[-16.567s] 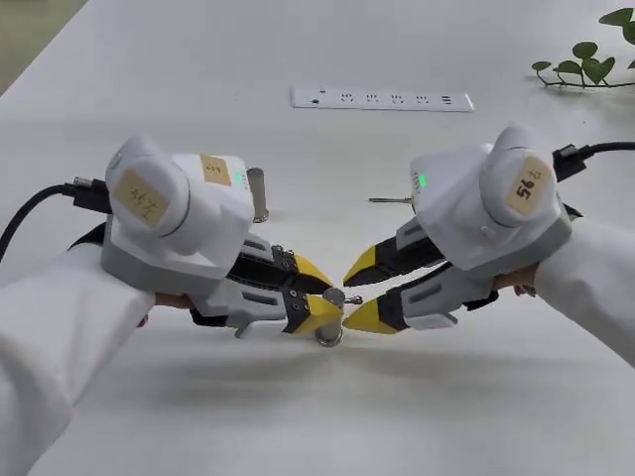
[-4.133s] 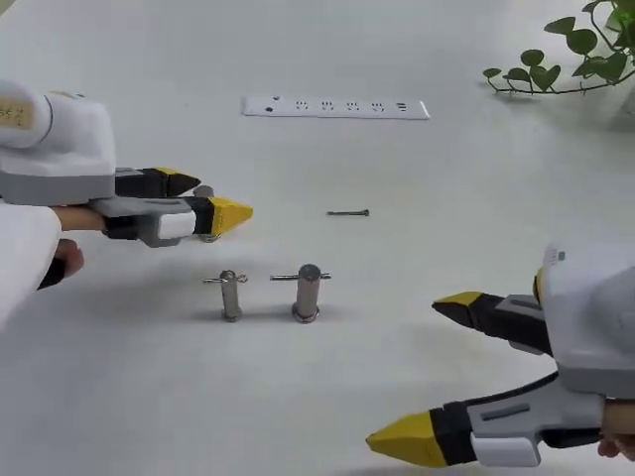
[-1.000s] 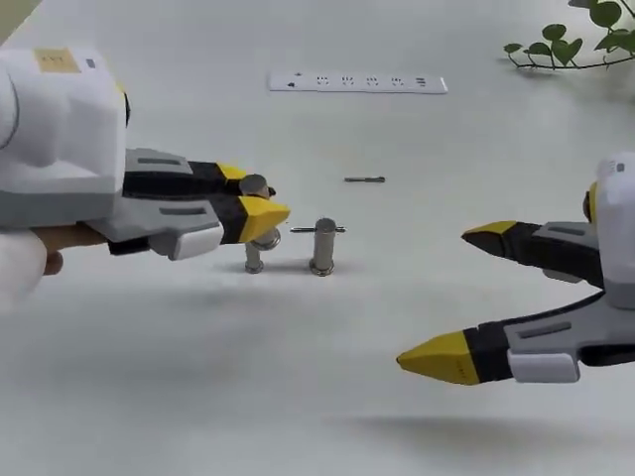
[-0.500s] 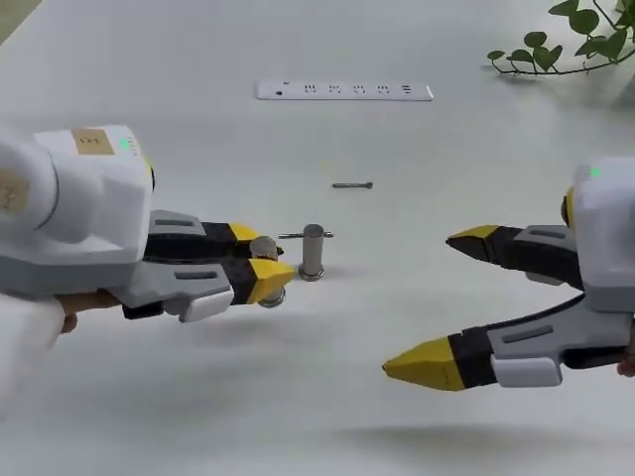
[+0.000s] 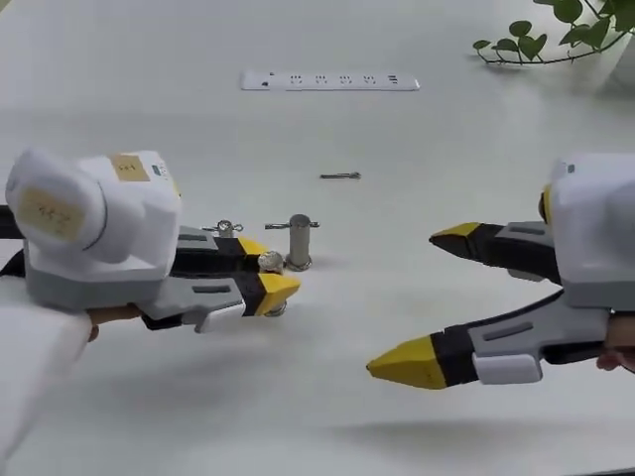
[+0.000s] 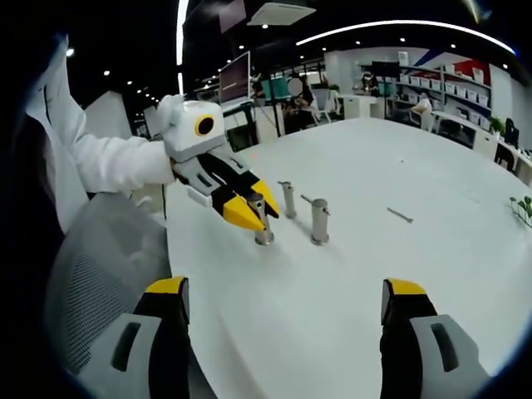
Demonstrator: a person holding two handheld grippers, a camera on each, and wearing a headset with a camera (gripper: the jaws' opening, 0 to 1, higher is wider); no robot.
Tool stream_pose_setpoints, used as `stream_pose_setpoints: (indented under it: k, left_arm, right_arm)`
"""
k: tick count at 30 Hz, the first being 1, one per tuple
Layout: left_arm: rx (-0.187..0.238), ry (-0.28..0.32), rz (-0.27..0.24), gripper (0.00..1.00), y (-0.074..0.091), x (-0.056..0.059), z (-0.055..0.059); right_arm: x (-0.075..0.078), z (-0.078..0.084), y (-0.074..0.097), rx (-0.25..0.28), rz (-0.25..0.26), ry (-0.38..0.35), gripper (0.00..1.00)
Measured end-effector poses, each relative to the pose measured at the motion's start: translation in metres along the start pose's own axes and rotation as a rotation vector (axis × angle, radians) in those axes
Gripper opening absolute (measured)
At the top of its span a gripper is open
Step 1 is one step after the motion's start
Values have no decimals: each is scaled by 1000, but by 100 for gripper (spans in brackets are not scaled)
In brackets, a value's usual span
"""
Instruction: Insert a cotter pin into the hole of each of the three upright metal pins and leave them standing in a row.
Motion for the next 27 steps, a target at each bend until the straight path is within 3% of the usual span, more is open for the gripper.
stream_pose_setpoints:
  k: [11, 27]
  left_arm:
    - [-27, -13, -3, 10, -7, 2, 9]
    - [-25, -39, 2, 10, -14, 6, 15]
  right_arm:
    - [-1, 1, -2, 4, -6, -10, 95]
    - [-3, 2, -6, -1, -16, -14, 94]
Point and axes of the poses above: the centre of the closed fingertips' face, and the gripper's own axes: y roughly backward along the fingers, x roughly to its right, z roughly out of its underside, the point moved 1 cm from there along y, roughly backward along the fingers, and after that the axes turned 8 degrees about -z, right-handed, at the moved point
